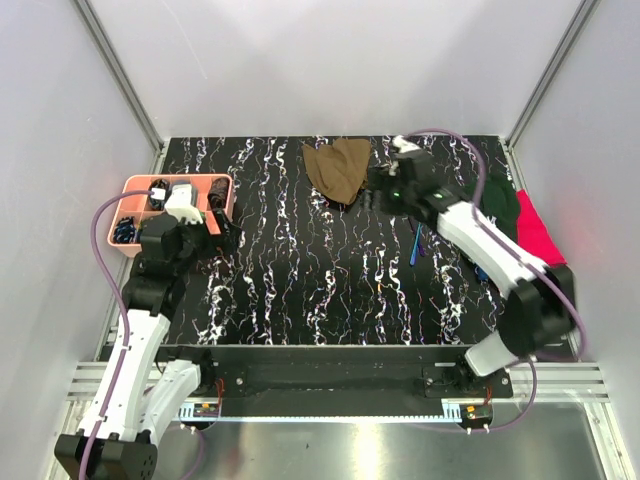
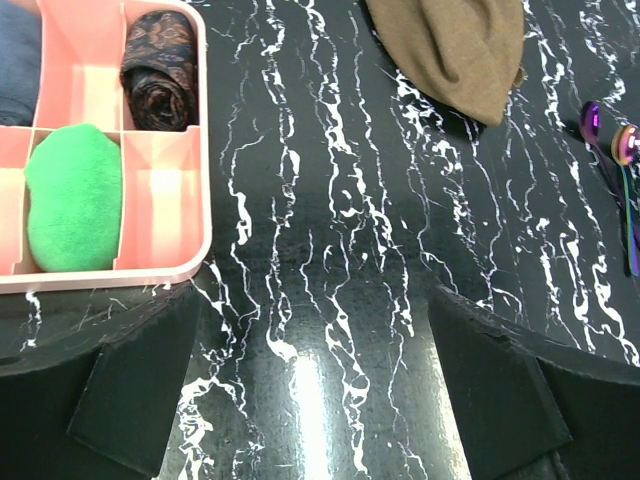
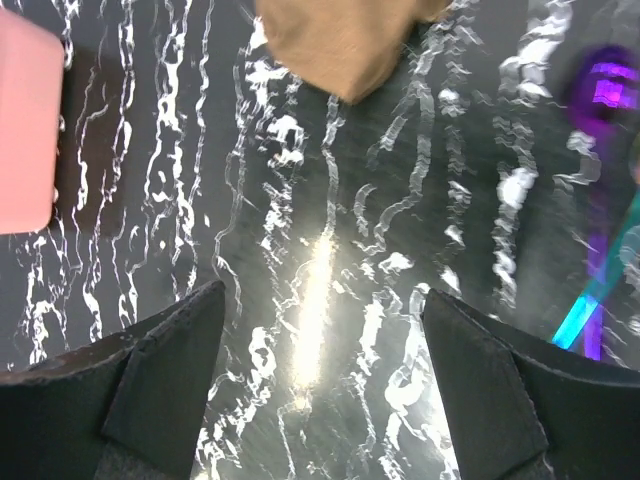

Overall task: Fold the napkin, place the utensils inside, and roll it up
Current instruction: Move the napkin to the centre of the board

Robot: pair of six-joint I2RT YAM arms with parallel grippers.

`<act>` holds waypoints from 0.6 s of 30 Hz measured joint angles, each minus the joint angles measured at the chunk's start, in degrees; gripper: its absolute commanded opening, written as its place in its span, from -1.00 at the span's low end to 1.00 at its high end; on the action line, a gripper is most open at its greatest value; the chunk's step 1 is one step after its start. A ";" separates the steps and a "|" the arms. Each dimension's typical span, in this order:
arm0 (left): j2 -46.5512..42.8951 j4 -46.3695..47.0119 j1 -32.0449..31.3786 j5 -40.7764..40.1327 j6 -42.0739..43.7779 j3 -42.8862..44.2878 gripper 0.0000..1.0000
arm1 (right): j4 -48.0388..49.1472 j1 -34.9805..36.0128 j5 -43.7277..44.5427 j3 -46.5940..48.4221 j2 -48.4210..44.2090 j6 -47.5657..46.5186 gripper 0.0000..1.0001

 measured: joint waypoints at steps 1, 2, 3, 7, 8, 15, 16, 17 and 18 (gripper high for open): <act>-0.04 0.02 0.00 0.24 0.00 0.00 0.97 | 0.31 1.27 0.00 2.38 3.41 0.17 0.75; -0.07 0.02 0.00 0.39 0.02 0.00 0.97 | 0.37 1.99 -0.04 4.11 6.12 0.33 0.75; -0.11 0.02 0.00 0.46 0.07 0.00 0.97 | 0.28 2.54 -0.02 6.49 9.38 0.63 0.75; -0.09 0.02 0.00 0.66 0.33 0.00 0.97 | 0.04 2.64 0.33 15.69 22.01 2.14 0.70; -0.07 0.02 0.00 0.70 0.48 0.00 0.97 | -0.85 2.49 0.52 19.02 25.88 2.67 0.65; 2.08 -0.09 -1.27 0.81 1.64 0.00 0.97 | -6.71 2.34 2.56 38.66 44.92 5.11 0.48; 2.43 -0.13 -1.55 0.76 1.81 0.00 0.98 | -7.61 2.29 2.75 40.85 46.71 5.38 0.41; 2.58 -0.17 -1.79 0.74 1.90 0.00 0.97 | -8.37 2.27 2.91 42.34 48.00 5.66 0.38; 2.82 -0.33 -2.14 0.59 2.08 0.00 0.97 | -9.11 2.21 3.06 43.89 49.37 6.01 0.36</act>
